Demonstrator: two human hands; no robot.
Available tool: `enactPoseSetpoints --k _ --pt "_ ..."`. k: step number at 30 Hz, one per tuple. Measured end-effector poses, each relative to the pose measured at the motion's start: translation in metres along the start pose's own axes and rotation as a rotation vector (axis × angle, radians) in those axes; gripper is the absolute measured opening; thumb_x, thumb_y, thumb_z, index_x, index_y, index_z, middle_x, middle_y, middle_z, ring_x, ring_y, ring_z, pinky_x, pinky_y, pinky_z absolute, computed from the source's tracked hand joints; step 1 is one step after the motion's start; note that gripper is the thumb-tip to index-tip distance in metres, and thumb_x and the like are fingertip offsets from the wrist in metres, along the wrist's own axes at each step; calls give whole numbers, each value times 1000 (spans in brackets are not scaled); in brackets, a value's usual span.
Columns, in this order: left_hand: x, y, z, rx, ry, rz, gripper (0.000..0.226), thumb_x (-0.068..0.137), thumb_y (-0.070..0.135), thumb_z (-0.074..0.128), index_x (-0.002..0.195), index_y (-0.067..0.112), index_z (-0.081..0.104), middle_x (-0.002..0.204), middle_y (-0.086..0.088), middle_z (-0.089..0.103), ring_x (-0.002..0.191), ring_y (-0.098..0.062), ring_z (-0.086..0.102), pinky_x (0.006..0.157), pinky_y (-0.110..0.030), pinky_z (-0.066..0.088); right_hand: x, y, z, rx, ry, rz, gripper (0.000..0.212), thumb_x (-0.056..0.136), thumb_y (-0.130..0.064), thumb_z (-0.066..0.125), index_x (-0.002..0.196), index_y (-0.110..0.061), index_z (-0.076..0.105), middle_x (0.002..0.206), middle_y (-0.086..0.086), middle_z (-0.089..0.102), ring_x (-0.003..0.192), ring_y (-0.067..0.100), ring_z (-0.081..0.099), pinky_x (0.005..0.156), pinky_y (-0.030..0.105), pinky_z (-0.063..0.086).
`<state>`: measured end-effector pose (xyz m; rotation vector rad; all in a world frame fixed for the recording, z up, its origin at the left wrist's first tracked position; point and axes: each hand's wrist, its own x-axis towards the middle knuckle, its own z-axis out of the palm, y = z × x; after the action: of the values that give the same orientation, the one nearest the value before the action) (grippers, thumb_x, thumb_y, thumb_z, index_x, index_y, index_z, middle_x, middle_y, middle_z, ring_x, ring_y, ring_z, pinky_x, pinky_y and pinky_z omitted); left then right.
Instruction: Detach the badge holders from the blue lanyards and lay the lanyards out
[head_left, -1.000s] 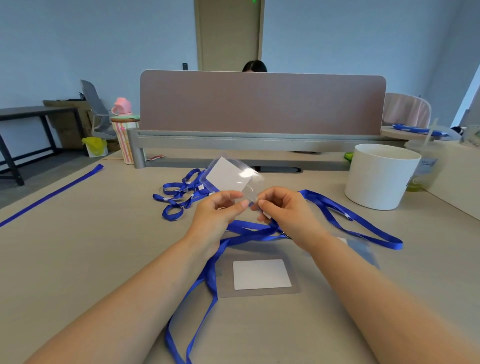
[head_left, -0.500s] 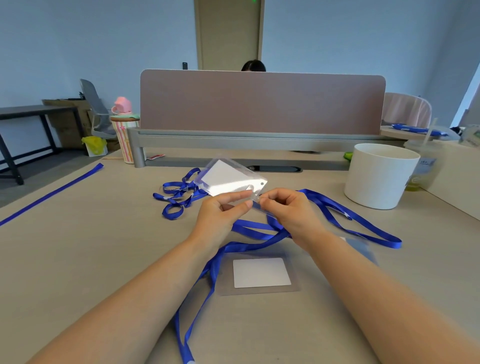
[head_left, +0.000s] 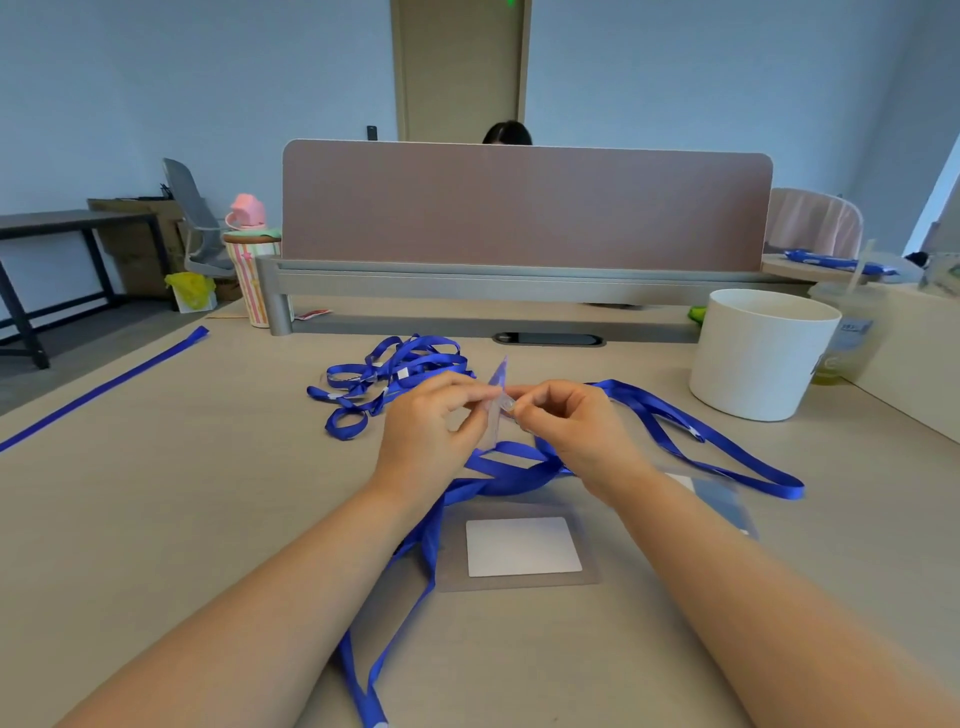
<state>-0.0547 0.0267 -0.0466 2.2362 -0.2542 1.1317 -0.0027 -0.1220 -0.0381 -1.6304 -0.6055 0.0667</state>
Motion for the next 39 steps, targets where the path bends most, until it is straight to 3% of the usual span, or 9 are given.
enactPoseSetpoints --k 2,6,10,13,16,22,27,34,39 --pt "0 2 1 24 -32 17 21 82 9 64 100 13 73 94 -1 72 86 -10 65 78 -13 48 0 1 -2 6 3 0 9 85 -8 63 78 -11 68 100 -6 71 90 7 68 84 17 53" --pt "0 4 1 -97 -66 -112 20 82 9 64 100 12 73 95 1 71 86 -6 63 78 -12 48 -1 0 -1 -32 -34 -35 8 86 -8 61 87 -7 69 96 -7 70 83 -4 66 76 9 51" --pt "0 7 -3 -197 -125 -201 19 84 14 64 101 13 72 91 1 71 87 -10 64 80 -22 51 -2 -2 0 -144 -29 -73 15 88 -8 59 82 -18 67 96 -7 69 78 -6 64 71 6 49" --pt "1 8 -6 -190 -150 -202 19 84 19 65 102 15 72 90 4 70 87 -6 63 77 -12 49 -3 -3 0 -203 -29 -103 15 89 -9 58 85 -20 68 97 -7 69 73 -10 62 70 7 50" --pt "1 7 -7 -81 -163 -121 18 85 19 64 101 16 73 91 3 72 85 -4 63 76 -7 45 -4 -2 1 -241 -23 -120 16 89 -10 57 87 -20 69 102 -2 71 88 2 65 82 17 52" --pt "0 4 -3 71 -142 -17 37 85 36 48 92 12 75 80 -2 73 72 -13 66 67 -33 55 -5 -1 2 -220 -53 -124 14 90 -8 56 87 -16 67 101 0 71 97 9 67 88 21 53" --pt "-3 9 1 -73 -63 -103 15 87 12 60 90 10 74 79 -2 73 72 -10 66 69 -14 51 -6 -5 4 -192 -50 -141 18 91 -8 54 81 -22 60 96 1 70 91 10 67 83 20 55" --pt "-4 11 0 -180 -113 -245 14 87 14 60 91 15 73 74 12 66 74 -1 64 69 -5 48 -7 -6 6 -208 -73 -143 20 92 -4 51 80 -19 56 92 1 68 85 7 66 78 14 54" --pt "-4 10 0 -194 -133 -268 15 88 14 58 90 15 73 73 13 65 75 -5 64 70 -7 49 -7 -6 6 -232 -88 -149 21 92 -4 51 79 -20 56 88 -3 68 78 0 66 76 13 54"
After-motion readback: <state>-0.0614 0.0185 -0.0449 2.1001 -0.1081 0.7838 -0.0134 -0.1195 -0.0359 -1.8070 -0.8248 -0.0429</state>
